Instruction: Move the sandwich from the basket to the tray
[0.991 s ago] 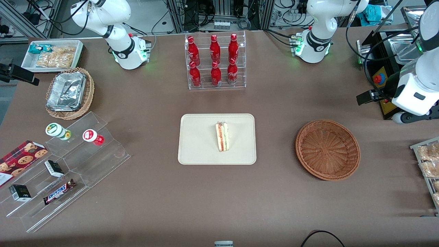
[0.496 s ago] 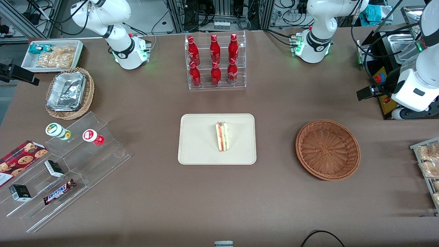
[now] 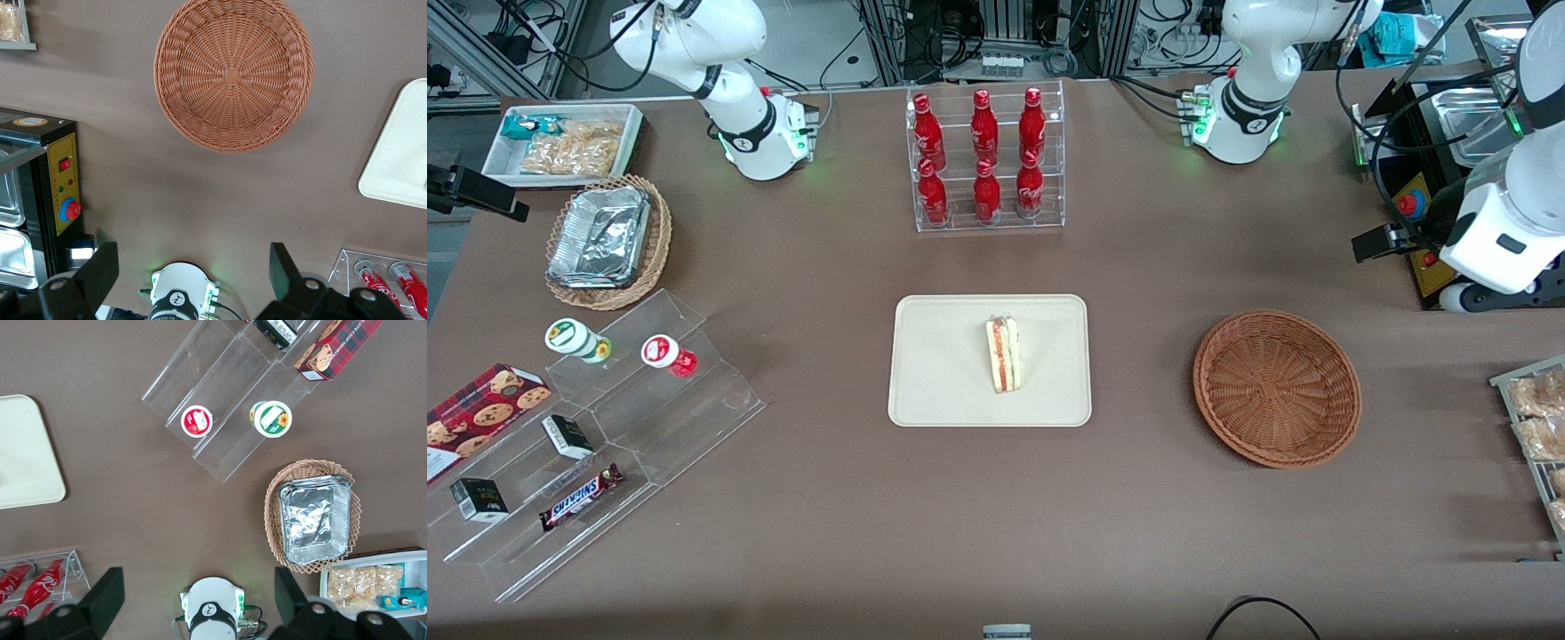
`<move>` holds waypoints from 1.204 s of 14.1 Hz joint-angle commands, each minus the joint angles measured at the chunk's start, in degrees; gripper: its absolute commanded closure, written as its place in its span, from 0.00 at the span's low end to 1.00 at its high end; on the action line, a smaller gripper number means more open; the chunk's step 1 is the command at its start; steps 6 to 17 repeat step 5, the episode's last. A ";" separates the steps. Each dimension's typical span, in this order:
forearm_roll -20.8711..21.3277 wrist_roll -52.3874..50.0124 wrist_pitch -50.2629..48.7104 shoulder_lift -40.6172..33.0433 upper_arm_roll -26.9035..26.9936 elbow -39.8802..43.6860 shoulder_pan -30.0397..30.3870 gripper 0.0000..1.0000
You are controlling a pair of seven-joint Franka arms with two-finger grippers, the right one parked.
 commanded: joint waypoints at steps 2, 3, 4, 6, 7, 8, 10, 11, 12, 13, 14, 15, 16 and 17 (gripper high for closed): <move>-0.56 0.30 0.22 0.95 -0.07 1.58 0.08 0.00; -0.64 0.56 0.22 0.86 -0.07 1.58 0.08 0.00; -0.64 0.48 0.13 0.95 -0.07 1.58 0.08 0.00; -0.64 0.22 0.22 0.95 -0.15 1.58 0.08 0.00; -0.64 0.22 0.22 0.95 -0.15 1.58 0.08 0.00; -0.64 0.22 0.22 0.95 -0.15 1.58 0.08 0.00; -0.64 0.22 0.22 0.95 -0.15 1.58 0.08 0.00; -0.64 0.22 0.22 0.95 -0.15 1.58 0.08 0.00; -0.64 0.22 0.22 0.95 -0.15 1.58 0.08 0.00; -0.64 0.22 0.22 0.95 -0.15 1.58 0.08 0.00; -0.64 0.22 0.22 0.95 -0.15 1.58 0.08 0.00; -0.64 0.22 0.22 0.95 -0.15 1.58 0.08 0.00; -0.64 0.22 0.22 0.95 -0.15 1.58 0.08 0.00; -0.64 0.22 0.22 0.95 -0.15 1.58 0.08 0.00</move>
